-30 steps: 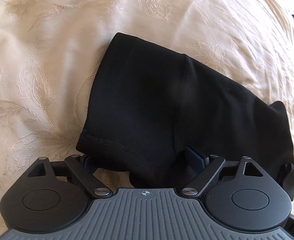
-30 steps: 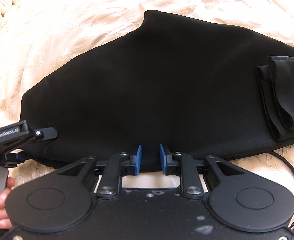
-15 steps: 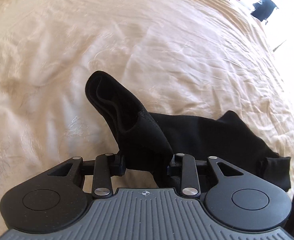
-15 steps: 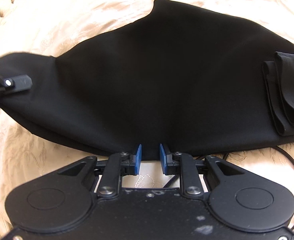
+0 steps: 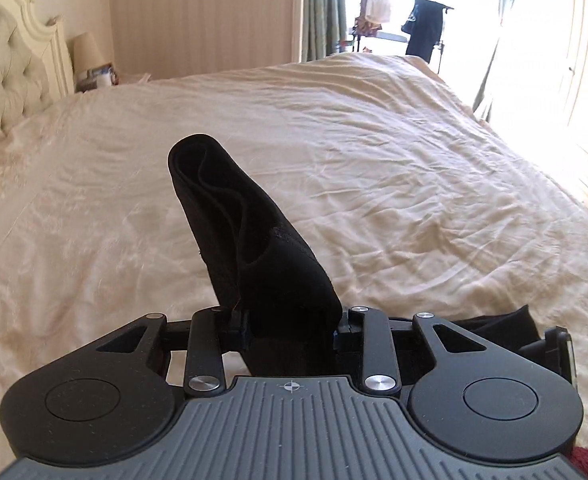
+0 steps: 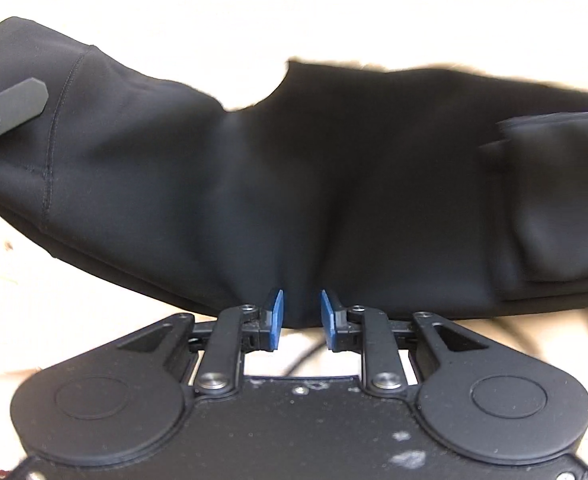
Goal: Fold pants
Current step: 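Lift the held end with the left gripper and fold it over the bundle, then open the left gripper to release the fold onto the bundle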
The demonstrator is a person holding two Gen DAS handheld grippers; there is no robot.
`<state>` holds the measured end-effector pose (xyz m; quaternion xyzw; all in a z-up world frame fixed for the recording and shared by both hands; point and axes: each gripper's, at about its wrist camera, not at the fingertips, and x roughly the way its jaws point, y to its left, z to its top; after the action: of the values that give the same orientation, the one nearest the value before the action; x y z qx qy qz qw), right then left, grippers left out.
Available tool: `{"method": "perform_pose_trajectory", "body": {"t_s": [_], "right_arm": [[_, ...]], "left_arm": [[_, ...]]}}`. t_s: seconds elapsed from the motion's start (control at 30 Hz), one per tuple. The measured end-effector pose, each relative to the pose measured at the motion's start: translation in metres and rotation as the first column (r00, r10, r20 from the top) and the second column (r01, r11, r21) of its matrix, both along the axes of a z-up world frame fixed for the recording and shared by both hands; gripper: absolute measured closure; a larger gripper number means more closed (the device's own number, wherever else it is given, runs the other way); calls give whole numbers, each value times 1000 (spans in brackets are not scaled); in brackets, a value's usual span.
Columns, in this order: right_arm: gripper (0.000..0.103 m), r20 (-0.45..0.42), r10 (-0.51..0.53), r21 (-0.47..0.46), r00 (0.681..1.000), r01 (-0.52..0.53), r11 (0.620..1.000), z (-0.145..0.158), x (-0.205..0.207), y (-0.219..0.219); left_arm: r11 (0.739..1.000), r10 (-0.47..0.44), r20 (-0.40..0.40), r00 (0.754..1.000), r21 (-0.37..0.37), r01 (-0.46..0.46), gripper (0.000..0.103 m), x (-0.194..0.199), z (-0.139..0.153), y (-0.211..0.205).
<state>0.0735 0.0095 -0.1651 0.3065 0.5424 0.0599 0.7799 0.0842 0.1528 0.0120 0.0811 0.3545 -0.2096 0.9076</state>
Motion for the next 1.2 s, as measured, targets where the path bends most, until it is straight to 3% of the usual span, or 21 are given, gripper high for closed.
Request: {"method": "perform_pose_trajectory", "body": {"t_s": [0.1,0.2,0.37,0.47,0.63,0.97,1.1,1.2], "right_arm": [[79,16,-31,-19,999,31,999,7,-21,-51],[79,-7,-87,-59,996,86,995,4,-39,-102],[79,-55,-189,-108,981,182,977,-10,-65,-176],[82,-68,-211,-123,975,202,972,-16,-73,-204],[82,-72,-252,-106,965,244,964,-18,-81,-236],[81,-57,-262,-129,963,254,959,-5,-97,-252],[76,-26,-309,-134,951,303,944,10,-107,-266],[71,40,-299,-169,953,302,938,27,-113,-271]], "left_arm": [[998,-64,22,998,-5,65,72,-9,-2,-54],[991,-135,6,991,15,135,72,-16,-23,-110],[971,-222,-119,968,61,231,70,-25,-83,-186],[944,-276,-195,941,129,304,68,-34,-115,-215],[928,-297,-183,937,176,328,64,-46,-122,-230],[916,-397,-33,917,50,399,65,-61,-64,-257],[951,-301,-69,951,50,305,64,-46,-67,-237],[982,-150,-153,977,91,165,64,-24,-87,-203]]}}
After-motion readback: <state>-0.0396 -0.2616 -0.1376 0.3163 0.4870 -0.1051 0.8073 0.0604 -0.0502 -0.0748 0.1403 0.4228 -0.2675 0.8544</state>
